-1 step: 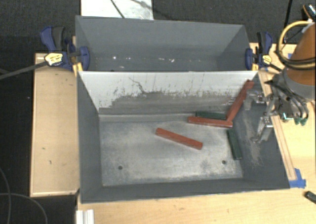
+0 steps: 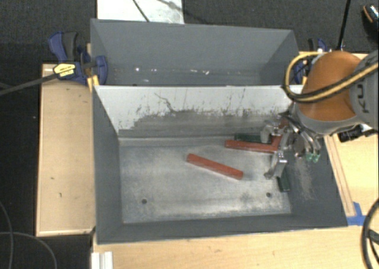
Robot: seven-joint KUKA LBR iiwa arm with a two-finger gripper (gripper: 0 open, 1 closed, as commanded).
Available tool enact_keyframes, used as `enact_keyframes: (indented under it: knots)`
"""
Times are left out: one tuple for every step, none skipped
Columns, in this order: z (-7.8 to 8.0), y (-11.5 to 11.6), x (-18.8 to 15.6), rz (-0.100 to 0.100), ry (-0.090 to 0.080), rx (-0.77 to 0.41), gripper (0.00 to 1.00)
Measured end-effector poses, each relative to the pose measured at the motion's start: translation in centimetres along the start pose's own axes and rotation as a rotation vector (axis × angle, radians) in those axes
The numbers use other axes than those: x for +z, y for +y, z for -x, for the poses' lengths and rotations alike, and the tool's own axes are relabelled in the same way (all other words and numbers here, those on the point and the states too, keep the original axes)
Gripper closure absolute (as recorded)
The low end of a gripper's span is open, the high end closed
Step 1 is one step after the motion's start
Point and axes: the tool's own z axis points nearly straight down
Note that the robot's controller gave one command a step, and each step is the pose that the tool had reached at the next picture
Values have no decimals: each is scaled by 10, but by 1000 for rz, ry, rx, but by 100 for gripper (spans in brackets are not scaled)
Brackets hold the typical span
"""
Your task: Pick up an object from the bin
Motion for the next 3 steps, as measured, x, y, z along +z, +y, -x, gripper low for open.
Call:
enact_keyframes:
  knots:
    - [-25,89,49,2,0,-47,0]
    - [-23,84,46,-2,-6,-45,100]
    - [-23,84,47,-2,-6,-48,0]
